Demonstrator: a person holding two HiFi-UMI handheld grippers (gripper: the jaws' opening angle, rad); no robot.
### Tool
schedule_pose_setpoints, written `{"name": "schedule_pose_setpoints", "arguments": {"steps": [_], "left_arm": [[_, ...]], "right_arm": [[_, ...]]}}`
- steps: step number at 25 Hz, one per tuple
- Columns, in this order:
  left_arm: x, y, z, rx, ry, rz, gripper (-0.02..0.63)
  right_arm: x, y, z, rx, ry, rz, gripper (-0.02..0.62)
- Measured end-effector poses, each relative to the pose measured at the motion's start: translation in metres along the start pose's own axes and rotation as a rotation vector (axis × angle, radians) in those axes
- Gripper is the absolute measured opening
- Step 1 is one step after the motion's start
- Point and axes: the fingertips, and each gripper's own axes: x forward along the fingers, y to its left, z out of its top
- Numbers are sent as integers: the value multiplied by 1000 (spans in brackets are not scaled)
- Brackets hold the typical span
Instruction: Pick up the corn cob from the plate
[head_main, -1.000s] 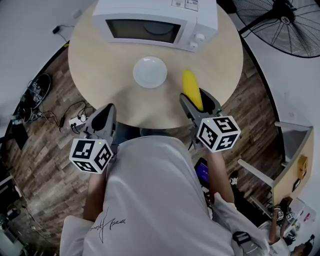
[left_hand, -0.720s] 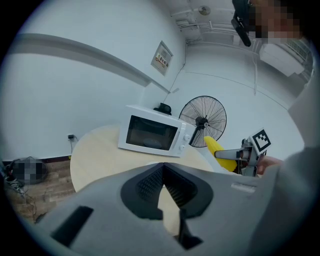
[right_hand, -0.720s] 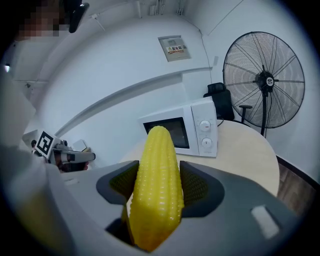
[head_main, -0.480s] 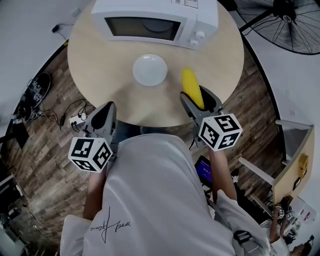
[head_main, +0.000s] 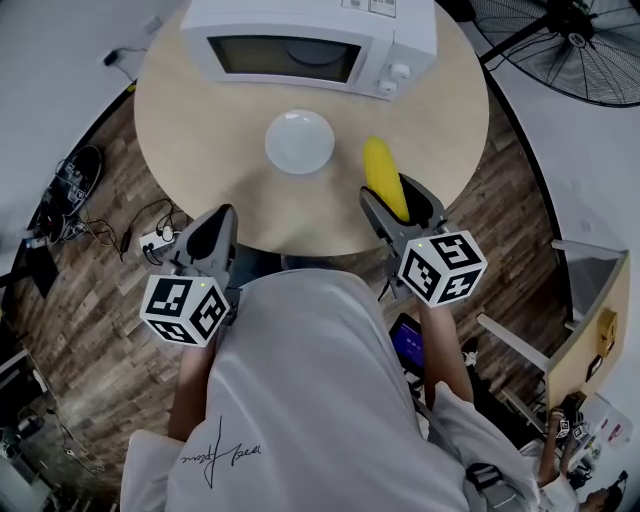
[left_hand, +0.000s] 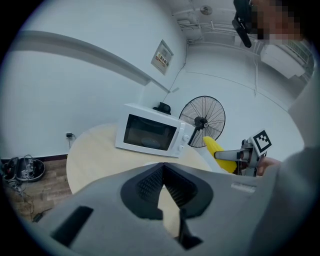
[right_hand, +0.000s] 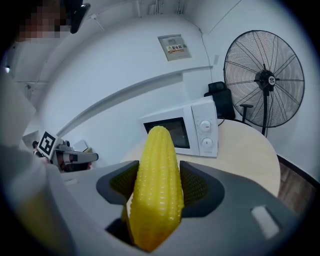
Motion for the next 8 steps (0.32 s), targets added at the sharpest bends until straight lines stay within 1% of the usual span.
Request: {"name": "schedule_pose_setpoints", "arguments": {"steps": [8], "left_arm": [[5, -7, -4, -1, 14, -22, -8]], "right_arm": [[-1, 0, -3, 10, 7, 2, 268]]}}
